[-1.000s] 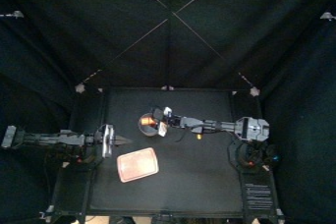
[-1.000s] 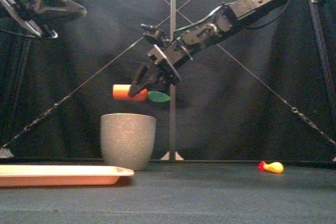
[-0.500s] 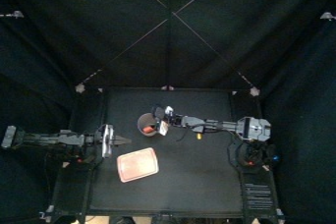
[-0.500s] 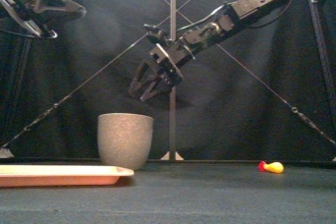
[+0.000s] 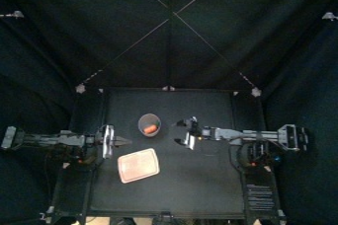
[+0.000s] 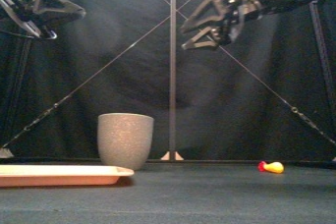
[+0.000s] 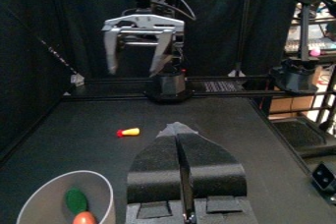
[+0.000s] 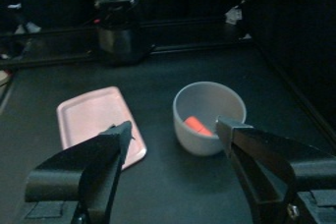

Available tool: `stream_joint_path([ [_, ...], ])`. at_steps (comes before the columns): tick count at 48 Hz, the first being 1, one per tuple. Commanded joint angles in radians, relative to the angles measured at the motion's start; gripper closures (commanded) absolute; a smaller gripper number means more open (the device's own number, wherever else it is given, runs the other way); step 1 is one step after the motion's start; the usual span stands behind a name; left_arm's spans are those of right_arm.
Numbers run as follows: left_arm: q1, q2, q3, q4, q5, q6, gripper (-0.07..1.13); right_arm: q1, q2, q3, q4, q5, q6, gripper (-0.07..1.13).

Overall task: Pick the carrot then place it in the grey bowl
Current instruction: Drop carrot in the grey bowl and return to neutral

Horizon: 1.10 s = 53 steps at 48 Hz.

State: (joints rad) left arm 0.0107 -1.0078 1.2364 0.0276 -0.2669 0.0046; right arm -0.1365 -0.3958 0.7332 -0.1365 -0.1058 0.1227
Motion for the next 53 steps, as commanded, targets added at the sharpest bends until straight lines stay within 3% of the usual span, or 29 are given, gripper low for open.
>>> stream_joint_path([
  [1,0.005,-0.006,-0.017,0.003,0.015,0.0,1.06,0.058,-0.175,0.112,0.005,-0.055,0.003,0.06],
  [9,0.011,-0.014,-0.015,0.003,0.029,0.002,1.06,0.118,-0.371,0.236,0.026,-0.124,0.003,0.06],
  [21,0.012,-0.021,-0.014,0.003,0.038,0.0,1.06,0.126,-0.535,0.325,0.021,-0.133,0.003,0.06],
  [53,0.012,-0.038,-0.012,-0.002,0.038,-0.002,1.06,0.123,-0.563,0.422,0.017,-0.133,0.005,0.06],
])
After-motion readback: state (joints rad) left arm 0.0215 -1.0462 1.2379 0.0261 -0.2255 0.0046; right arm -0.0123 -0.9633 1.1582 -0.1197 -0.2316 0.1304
